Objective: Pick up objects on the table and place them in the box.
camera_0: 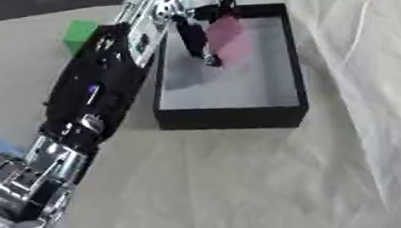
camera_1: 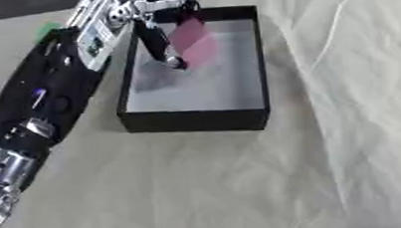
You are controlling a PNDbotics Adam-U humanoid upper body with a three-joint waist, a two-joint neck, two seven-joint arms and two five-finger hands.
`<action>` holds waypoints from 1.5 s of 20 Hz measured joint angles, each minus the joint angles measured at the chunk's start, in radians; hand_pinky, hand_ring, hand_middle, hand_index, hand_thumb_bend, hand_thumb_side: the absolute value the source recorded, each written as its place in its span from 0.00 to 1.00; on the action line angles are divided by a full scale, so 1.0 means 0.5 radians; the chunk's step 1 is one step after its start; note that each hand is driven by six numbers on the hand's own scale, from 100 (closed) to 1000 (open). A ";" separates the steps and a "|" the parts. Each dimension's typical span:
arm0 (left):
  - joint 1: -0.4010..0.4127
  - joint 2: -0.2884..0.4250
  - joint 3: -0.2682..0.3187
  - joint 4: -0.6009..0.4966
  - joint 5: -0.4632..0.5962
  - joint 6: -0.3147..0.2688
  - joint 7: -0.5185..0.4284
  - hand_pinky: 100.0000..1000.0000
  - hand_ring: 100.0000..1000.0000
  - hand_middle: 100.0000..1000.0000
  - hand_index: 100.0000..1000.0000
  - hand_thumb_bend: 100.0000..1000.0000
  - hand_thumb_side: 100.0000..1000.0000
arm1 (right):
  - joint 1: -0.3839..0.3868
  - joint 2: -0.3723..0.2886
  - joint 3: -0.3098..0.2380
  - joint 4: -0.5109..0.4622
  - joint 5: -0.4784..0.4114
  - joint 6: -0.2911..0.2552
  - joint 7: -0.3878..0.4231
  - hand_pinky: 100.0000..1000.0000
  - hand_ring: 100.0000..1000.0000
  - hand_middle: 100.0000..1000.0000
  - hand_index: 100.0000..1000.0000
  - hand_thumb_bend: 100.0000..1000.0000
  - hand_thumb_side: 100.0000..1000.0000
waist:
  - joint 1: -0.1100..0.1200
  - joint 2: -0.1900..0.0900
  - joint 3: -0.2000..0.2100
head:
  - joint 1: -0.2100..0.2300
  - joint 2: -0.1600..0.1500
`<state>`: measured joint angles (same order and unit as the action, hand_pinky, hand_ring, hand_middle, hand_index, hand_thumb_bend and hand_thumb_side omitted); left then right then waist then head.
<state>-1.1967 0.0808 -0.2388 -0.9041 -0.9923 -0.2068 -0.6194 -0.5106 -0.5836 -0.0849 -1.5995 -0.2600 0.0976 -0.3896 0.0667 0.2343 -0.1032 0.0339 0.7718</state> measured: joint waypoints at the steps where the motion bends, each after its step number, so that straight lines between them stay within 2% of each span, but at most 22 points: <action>1: 0.002 -0.007 -0.004 0.014 -0.035 0.001 0.006 0.86 0.81 0.76 0.86 0.64 0.12 | 0.000 0.000 0.000 0.000 0.000 0.001 0.000 0.89 0.79 0.83 0.86 0.00 0.87 | 0.000 0.000 0.000 | 0.000 0.000; 2: 0.005 -0.010 -0.006 0.026 -0.072 0.001 0.010 0.89 0.85 0.82 0.90 0.72 0.25 | 0.000 0.001 0.000 -0.001 0.000 0.001 0.000 0.89 0.79 0.83 0.86 0.00 0.87 | 0.000 0.000 0.000 | 0.001 0.000; 6: 0.024 -0.029 -0.001 0.053 -0.210 -0.018 0.038 0.92 0.88 0.85 0.94 0.78 0.33 | 0.000 0.008 0.001 -0.001 0.000 0.001 0.000 0.89 0.79 0.83 0.86 0.00 0.87 | 0.000 0.000 -0.002 | 0.000 0.000; 8: 0.031 -0.042 0.028 0.056 -0.256 -0.043 0.074 0.92 0.87 0.85 0.94 0.76 0.35 | 0.000 0.008 0.004 -0.001 0.000 0.002 -0.001 0.89 0.79 0.83 0.86 0.00 0.90 | 0.000 0.000 -0.002 | -0.003 0.000; 10: 0.028 -0.043 0.064 0.040 -0.265 -0.068 0.127 0.91 0.86 0.83 0.93 0.71 0.37 | 0.001 0.008 0.005 -0.001 0.000 0.003 -0.001 0.89 0.79 0.83 0.86 0.00 0.87 | 0.001 0.000 0.001 | -0.012 0.000; 12: 0.000 -0.037 0.098 -0.003 -0.240 -0.084 0.188 0.88 0.84 0.80 0.89 0.64 0.31 | 0.002 0.008 0.005 -0.001 0.000 0.003 -0.002 0.89 0.79 0.83 0.86 0.00 0.87 | 0.005 0.000 0.010 | -0.022 0.000; 14: -0.040 0.000 0.121 -0.065 -0.194 -0.095 0.252 0.87 0.83 0.80 0.88 0.61 0.30 | 0.006 0.007 0.004 -0.001 0.000 0.003 -0.007 0.89 0.79 0.83 0.86 0.00 0.87 | 0.012 0.000 0.028 | -0.037 0.000; 16: -0.071 0.059 0.141 -0.133 -0.137 -0.105 0.306 0.88 0.83 0.80 0.88 0.58 0.31 | 0.027 -0.002 -0.002 -0.001 -0.001 -0.001 -0.013 0.89 0.79 0.83 0.86 0.00 0.87 | 0.015 -0.002 0.056 | -0.053 0.000; 20: -0.093 0.230 0.156 -0.265 -0.004 -0.118 0.351 0.88 0.84 0.81 0.89 0.61 0.29 | 0.091 -0.038 -0.016 -0.001 -0.001 -0.004 -0.032 0.89 0.79 0.83 0.86 0.00 0.87 | 0.023 -0.005 0.138 | -0.097 0.000; 24: -0.090 0.431 0.134 -0.409 0.134 -0.096 0.328 0.88 0.84 0.81 0.90 0.63 0.26 | 0.150 -0.075 -0.035 0.000 -0.001 -0.012 -0.052 0.89 0.79 0.83 0.86 0.00 0.87 | 0.023 -0.047 0.243 | -0.157 0.000; 30: 0.054 0.745 0.034 -0.658 0.332 -0.048 0.255 0.88 0.84 0.81 0.89 0.65 0.25 | 0.216 -0.108 -0.064 0.002 -0.001 -0.020 -0.081 0.89 0.79 0.83 0.86 0.00 0.87 | 0.023 -0.054 0.378 | -0.237 0.000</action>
<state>-1.1697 0.4535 -0.2216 -1.2329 -0.8261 -0.2307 -0.4919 -0.4027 -0.6375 -0.1169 -1.5985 -0.2603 0.0876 -0.4303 0.0780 0.2072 0.0857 -0.0848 0.7719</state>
